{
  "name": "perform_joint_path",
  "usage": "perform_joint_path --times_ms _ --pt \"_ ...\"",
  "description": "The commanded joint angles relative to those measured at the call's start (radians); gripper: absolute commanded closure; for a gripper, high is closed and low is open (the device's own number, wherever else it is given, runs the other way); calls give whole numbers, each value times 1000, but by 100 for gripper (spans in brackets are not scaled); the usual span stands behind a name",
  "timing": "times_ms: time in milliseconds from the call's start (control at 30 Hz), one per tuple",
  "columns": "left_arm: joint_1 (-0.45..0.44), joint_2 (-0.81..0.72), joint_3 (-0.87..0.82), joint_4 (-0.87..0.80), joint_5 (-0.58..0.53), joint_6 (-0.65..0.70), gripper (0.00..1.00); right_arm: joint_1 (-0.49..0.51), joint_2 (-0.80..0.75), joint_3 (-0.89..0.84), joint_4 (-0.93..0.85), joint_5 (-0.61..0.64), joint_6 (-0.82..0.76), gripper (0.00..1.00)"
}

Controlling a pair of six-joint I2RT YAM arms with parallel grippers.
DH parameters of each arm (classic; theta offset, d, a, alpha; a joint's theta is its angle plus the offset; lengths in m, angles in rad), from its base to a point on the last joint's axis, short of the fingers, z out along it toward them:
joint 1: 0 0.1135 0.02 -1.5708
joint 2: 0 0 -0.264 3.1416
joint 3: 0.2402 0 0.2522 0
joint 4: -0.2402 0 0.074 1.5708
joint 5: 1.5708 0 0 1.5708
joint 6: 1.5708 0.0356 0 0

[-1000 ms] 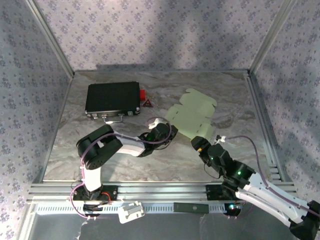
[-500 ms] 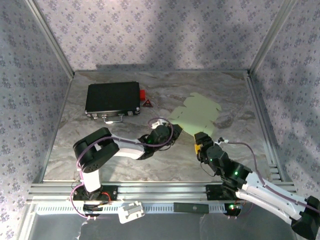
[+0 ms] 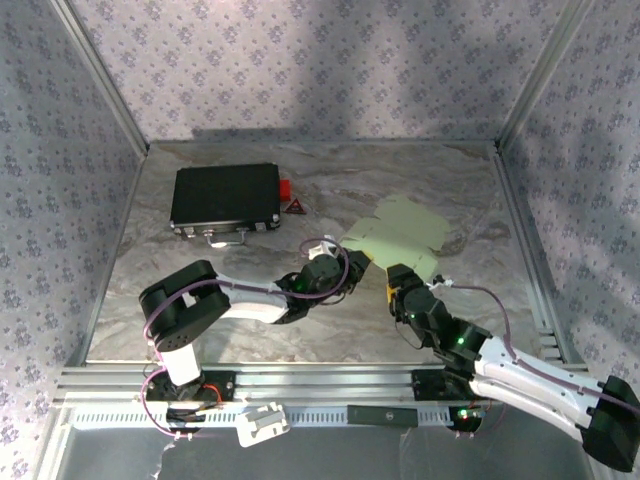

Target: Fold the paper box

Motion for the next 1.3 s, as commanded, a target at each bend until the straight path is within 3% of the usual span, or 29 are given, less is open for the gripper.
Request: perform_joint_path --times_ms 0,267,533,633,700,733,767,800,867,900,1100,1200,1267 --pt "-11 -20 24 25 -15 -15 100 -18 31 27 42 52 2 46" --pt "-31 -18 20 24 -22 -26 100 -49 122 68 72 72 -1 63" --pt "-55 -6 16 39 -33 -31 100 -74 130 97 50 86 -27 72" --pt "-63 3 26 26 -33 -29 100 -79 132 98 32 91 -17 83" --pt "-67 2 20 34 -35 -27 100 -92 122 105 11 88 -16 98" --pt "-68 -2 16 32 -35 -23 100 -98 114 116 -26 86 -22 100" --pt "-68 -14 12 22 -36 -14 91 -104 102 141 -79 87 -35 100" --pt "-68 -36 7 -5 -43 2 72 -108 90 175 -138 91 -62 100" --pt "-68 -111 -7 -90 -67 55 50 -113 72 233 -211 98 -126 100" --pt "-69 -172 -12 -171 -96 93 35 -119 62 257 -229 94 -161 100" --pt "-61 -563 31 -761 -313 333 29 -183 70 460 -357 -29 -348 100" --pt "-3 -682 33 -920 -320 374 29 -197 93 578 -430 -89 -411 100" --pt "52 -755 -7 -937 -293 387 29 -200 116 670 -497 -132 -440 100"
